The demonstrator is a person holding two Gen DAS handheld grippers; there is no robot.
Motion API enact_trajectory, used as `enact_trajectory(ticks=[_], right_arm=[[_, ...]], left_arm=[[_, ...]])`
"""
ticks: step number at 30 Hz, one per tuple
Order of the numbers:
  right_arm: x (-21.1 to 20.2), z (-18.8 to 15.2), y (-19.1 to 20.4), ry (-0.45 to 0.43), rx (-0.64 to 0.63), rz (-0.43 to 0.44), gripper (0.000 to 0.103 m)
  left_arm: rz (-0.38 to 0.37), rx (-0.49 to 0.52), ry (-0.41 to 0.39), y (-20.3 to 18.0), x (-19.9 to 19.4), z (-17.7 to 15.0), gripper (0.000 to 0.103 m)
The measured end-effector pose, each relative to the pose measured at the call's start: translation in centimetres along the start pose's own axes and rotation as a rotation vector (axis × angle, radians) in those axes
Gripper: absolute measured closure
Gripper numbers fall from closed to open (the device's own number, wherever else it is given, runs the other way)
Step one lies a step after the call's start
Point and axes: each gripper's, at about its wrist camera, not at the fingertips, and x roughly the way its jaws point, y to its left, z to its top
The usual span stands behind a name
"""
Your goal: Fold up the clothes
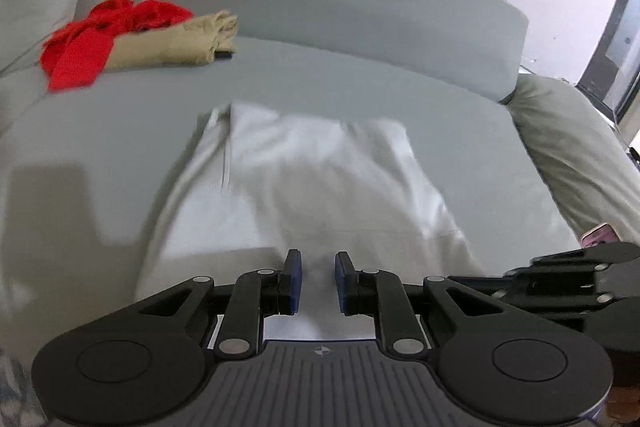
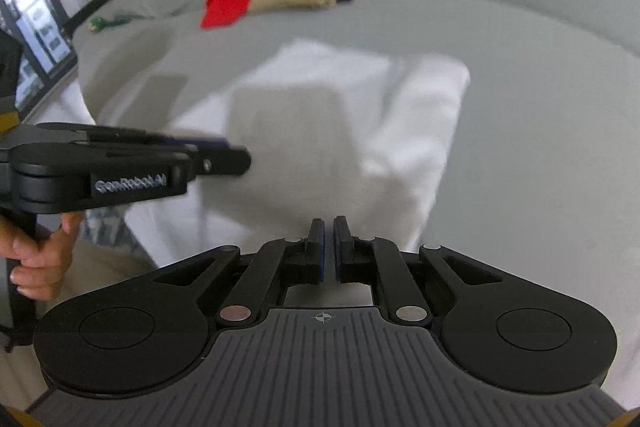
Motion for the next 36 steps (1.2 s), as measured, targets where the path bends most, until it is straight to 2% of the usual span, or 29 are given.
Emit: enact_trajectory(ticks=[2,4,7,9,10,11,13,14,15,18,20,21,23,26,27,30,32,33,34,35,36], right_arm=[[-0.5,-0.7,-0.1,0.012,-0.022,-0.003,0.092],[-1.3,-1.2,-0.1,0.029,-0.040,0.003,0.091],[-2.5,-1.9,-1.0,0.068,-0.008,0.035,0.090],[-3.5,-1.6,-1.9,0.081,0.034,0.076,0.088],[-3.9,-1.2,-2.4,0.080,0.061,0.102,0.081],[-4.2,-0.8,-3.0,0.061,0.101,0.131,0.078],[-4.1,0.2,-3.9,0.004,0.178,0.150,0.075],[-3.7,0.9,-4.1,-0.013,0.197,0.144,0.075],[-2.9,1.6,-4.2,-0.015,0.208,0.131,0.075],[-0.4,3.0,-4.1,0.005,0.233,0.111,0.075],[1.2,3.7,-3.9,0.023,0.224,0.094,0.075],[1.8,3.8,-3.9,0.030,0.219,0.089,0.075],[3.0,4.2,-4.1,0.043,0.212,0.080,0.075],[4.0,4.6,-4.9,0.030,0.242,0.100,0.075],[4.4,4.8,-5.1,0.028,0.258,0.104,0.075],[5.7,5.3,-6.1,0.010,0.314,0.079,0.080],[6.6,5.6,-7.1,-0.007,0.368,0.067,0.094],[6.8,5.7,-7.6,-0.020,0.390,0.050,0.099],[6.9,5.9,-8.1,-0.041,0.405,-0.007,0.102],[6.9,6.1,-8.6,-0.062,0.420,-0.065,0.101],[7.0,6.2,-9.1,-0.082,0.434,-0.125,0.101]], left_arm=[[0.040,0.019,-0.003,0.0,-0.4,-0.2,0.078],[0.056,0.005,-0.008,0.7,-0.9,-0.3,0.078],[0.005,-0.100,-0.083,3.0,-2.9,-0.1,0.080],[-0.037,-0.142,-0.153,4.1,-4.3,0.6,0.073],[-0.062,-0.157,-0.178,4.4,-4.8,1.1,0.069],[-0.082,-0.173,-0.165,4.5,-4.7,2.0,0.066],[-0.038,-0.170,-0.056,3.7,-3.2,3.9,0.064],[-0.011,-0.134,-0.005,2.9,-2.0,4.7,0.064],[-0.016,-0.086,0.016,2.0,-1.1,5.1,0.064],[-0.132,0.017,0.074,0.5,1.9,5.8,0.065],[-0.181,-0.020,0.091,1.1,3.5,5.5,0.073],[-0.202,-0.055,0.058,2.0,3.8,5.0,0.074],[-0.195,-0.096,-0.016,3.4,3.3,4.3,0.075],[-0.193,-0.138,-0.142,5.3,1.4,5.0,0.073],[-0.208,-0.161,-0.160,5.8,1.1,5.2,0.073],[-0.265,-0.182,-0.098,6.3,2.1,5.3,0.073],[-0.268,-0.099,-0.058,5.2,3.3,5.4,0.073],[-0.223,-0.028,-0.021,4.5,4.2,5.3,0.070],[-0.135,0.033,0.025,3.9,5.2,5.0,0.067],[-0.024,0.067,0.050,3.7,6.1,4.6,0.077],[0.045,0.065,0.028,3.9,6.0,4.4,0.080]])
